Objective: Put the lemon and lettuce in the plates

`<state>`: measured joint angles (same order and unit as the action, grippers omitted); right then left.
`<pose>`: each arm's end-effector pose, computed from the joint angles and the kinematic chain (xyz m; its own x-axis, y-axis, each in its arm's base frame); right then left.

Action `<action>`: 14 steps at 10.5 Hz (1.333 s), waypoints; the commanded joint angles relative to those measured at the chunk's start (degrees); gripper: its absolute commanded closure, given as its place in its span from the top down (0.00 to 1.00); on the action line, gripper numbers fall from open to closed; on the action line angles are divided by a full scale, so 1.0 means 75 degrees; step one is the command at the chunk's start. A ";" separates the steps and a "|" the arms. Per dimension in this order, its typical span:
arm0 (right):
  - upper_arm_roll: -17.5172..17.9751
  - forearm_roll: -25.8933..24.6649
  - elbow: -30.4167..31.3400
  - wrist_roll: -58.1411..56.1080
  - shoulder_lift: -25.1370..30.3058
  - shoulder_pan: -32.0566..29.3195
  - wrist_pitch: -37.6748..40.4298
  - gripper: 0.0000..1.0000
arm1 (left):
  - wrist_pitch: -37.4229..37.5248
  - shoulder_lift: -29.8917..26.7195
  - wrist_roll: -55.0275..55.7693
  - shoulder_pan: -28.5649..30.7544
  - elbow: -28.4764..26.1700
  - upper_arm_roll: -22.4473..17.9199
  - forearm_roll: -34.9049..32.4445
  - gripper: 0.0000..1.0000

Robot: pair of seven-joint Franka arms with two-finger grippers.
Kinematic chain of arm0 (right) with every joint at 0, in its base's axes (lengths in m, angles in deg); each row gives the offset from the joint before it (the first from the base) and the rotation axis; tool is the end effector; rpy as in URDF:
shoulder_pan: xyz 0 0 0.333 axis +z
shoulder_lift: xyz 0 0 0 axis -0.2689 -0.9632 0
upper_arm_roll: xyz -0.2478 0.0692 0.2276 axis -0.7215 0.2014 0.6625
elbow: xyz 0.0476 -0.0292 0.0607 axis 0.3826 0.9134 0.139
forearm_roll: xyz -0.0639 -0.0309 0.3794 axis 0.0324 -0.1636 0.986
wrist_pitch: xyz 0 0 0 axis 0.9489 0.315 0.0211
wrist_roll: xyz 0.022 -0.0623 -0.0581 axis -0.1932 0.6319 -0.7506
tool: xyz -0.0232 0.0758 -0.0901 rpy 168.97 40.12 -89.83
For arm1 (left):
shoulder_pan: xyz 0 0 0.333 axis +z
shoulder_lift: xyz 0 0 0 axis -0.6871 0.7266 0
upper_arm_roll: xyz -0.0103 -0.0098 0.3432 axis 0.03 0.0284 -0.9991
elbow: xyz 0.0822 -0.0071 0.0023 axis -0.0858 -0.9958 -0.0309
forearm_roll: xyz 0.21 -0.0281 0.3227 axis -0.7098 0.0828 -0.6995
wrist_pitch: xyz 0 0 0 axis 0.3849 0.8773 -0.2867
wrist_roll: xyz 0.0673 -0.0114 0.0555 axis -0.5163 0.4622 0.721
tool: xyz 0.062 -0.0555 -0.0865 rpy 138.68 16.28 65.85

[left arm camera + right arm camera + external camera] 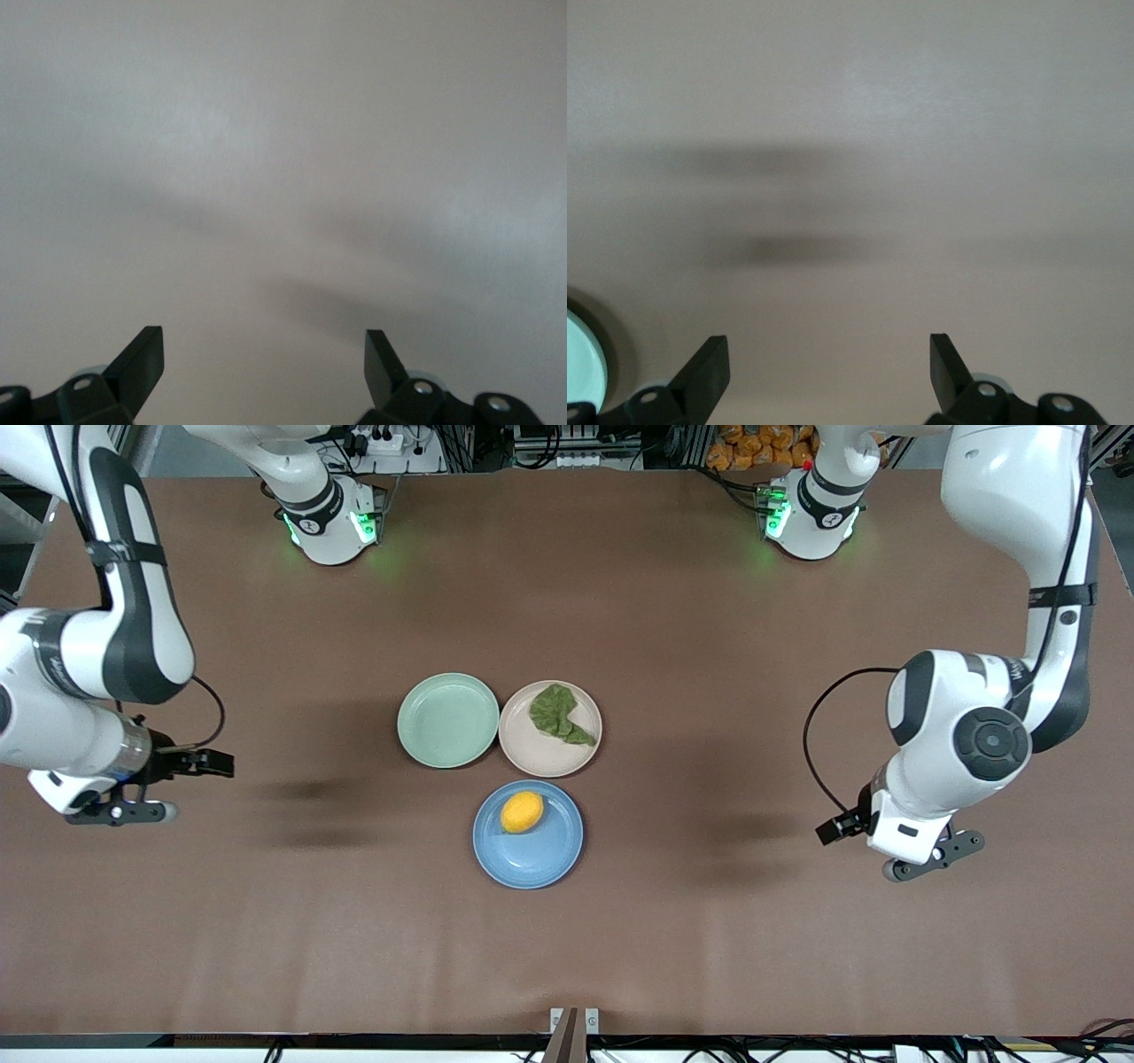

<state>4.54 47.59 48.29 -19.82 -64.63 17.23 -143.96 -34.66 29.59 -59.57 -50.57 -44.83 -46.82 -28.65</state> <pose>0.6207 -0.0463 0.4104 0.9946 0.0240 -0.1014 0.0287 -0.9986 0.0454 0.6802 -0.0989 0.3684 0.9391 0.3434 0.0090 0.3435 -0.9388 -0.0250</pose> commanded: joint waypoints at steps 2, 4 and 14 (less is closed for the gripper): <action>0.0094 -0.0174 0.0311 -0.0033 0.1116 -0.0241 0.0874 1.00 | 0.0121 -0.1492 -0.0989 0.2054 -0.1909 0.1867 0.0231 1.00; 0.0164 -0.0163 -0.0051 -0.0103 0.1410 -0.0428 0.1589 1.00 | 0.0133 -0.2219 -0.1014 0.1871 -0.2650 0.1870 0.0243 1.00; 0.0293 -0.0070 -0.2326 0.0260 0.1434 -0.0406 0.3386 1.00 | 0.0274 -0.3805 -0.1518 0.0909 -0.2680 0.1180 0.0278 1.00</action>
<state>5.91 46.90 32.02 -19.23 -53.79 14.68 -119.57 -33.27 2.39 -68.77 -43.20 -67.17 -36.52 -28.14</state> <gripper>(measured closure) 0.000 0.000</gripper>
